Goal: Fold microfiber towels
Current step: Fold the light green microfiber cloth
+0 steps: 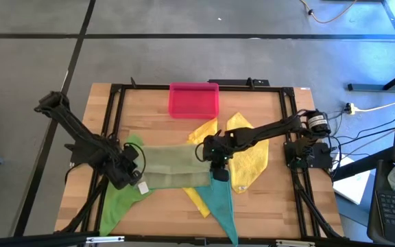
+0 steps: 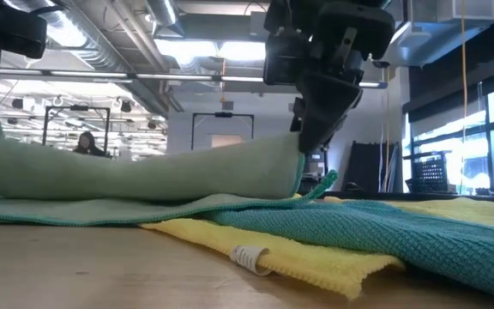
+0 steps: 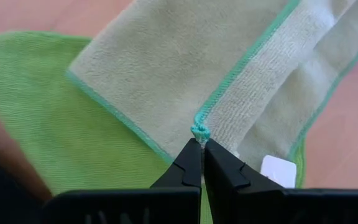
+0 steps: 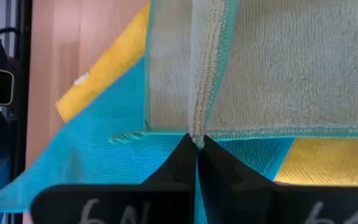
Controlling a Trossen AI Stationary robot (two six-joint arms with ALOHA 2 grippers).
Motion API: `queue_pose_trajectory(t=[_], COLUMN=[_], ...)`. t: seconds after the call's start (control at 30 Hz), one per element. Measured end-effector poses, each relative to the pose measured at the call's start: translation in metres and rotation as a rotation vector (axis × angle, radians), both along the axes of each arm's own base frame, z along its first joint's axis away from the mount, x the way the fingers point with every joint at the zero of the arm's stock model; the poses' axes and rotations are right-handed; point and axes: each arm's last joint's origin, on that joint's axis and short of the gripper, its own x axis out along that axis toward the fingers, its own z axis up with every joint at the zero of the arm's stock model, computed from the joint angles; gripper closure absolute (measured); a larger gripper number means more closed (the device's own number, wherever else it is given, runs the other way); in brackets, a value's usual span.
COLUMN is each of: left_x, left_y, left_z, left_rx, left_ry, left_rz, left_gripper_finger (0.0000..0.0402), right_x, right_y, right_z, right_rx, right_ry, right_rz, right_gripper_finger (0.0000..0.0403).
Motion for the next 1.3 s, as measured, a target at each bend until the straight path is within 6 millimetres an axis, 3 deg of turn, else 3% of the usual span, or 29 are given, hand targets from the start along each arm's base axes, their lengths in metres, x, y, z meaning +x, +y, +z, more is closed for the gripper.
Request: queue_pose_trajectory(t=[0.37,0.83,0.97,1.1,1.3], left_x=[0.005,0.005,0.007,0.008,0.007], left_y=[-0.010,-0.016,-0.018,-0.020,-0.021], left_z=[-0.009,-0.008,-0.007,-0.007,-0.007], left_rx=[-0.036,-0.068,-0.084,-0.104,-0.132], left_ry=[0.049,0.014,-0.002,-0.021,0.006], left_rz=[-0.022,-0.053,-0.052,-0.053,-0.065], left_gripper_finger=[0.0402,0.0401,0.0401,0.0401,0.0401], right_x=[0.002,0.003,0.002,0.001,0.000], right_y=[0.002,0.003,0.008,0.014,0.023], right_z=[0.001,0.002,0.002,0.002,0.002], right_rx=[0.045,0.059,0.059,0.065,0.052], right_ry=[-0.022,-0.037,-0.036,-0.038,-0.043], right_rz=[0.018,0.036,0.047,0.074,0.106], right_gripper_finger=[0.0351,0.0347,0.0358,0.0394,0.0396])
